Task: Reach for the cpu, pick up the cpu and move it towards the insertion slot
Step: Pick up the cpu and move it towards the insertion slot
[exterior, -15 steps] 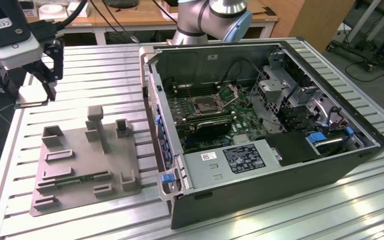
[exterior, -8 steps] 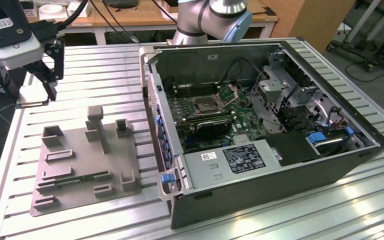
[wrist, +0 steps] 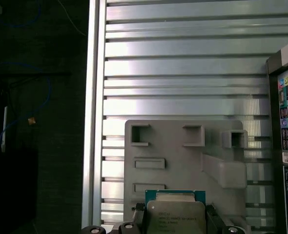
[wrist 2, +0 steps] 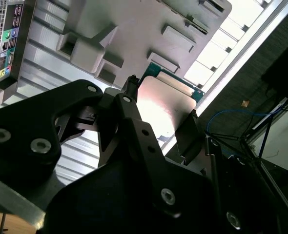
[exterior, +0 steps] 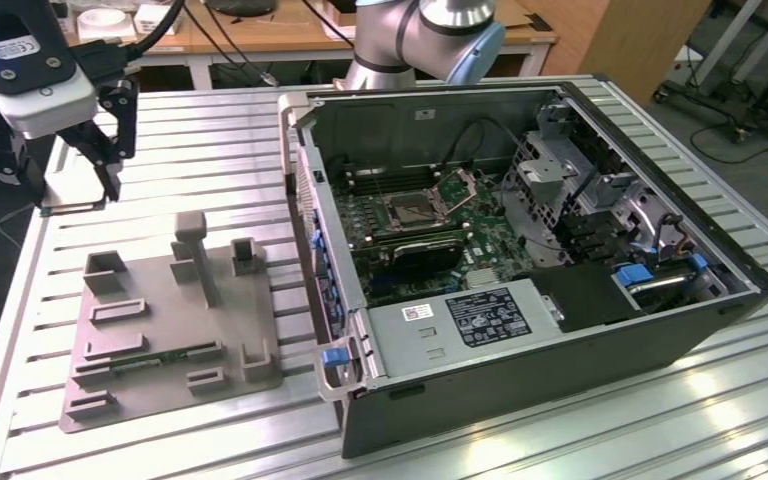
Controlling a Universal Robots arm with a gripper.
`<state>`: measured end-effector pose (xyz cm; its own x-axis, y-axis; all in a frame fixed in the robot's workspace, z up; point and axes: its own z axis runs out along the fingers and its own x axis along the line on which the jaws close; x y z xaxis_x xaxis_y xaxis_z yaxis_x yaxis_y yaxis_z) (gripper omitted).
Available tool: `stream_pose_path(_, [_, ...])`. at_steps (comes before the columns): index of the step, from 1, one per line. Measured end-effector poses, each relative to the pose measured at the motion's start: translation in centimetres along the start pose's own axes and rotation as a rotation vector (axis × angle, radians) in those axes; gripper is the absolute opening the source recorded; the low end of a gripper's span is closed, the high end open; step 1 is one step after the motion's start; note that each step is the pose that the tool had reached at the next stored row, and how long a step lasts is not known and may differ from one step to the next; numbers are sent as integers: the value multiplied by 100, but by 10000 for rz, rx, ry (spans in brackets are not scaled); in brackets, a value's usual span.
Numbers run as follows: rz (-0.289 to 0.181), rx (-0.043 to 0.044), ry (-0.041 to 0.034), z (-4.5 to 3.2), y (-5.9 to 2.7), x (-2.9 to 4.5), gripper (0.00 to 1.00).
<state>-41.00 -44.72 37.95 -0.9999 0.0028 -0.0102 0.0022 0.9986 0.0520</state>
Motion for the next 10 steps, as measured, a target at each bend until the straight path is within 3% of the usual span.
stream_pose_path(10, [0,0,0,1,0,-106,55])
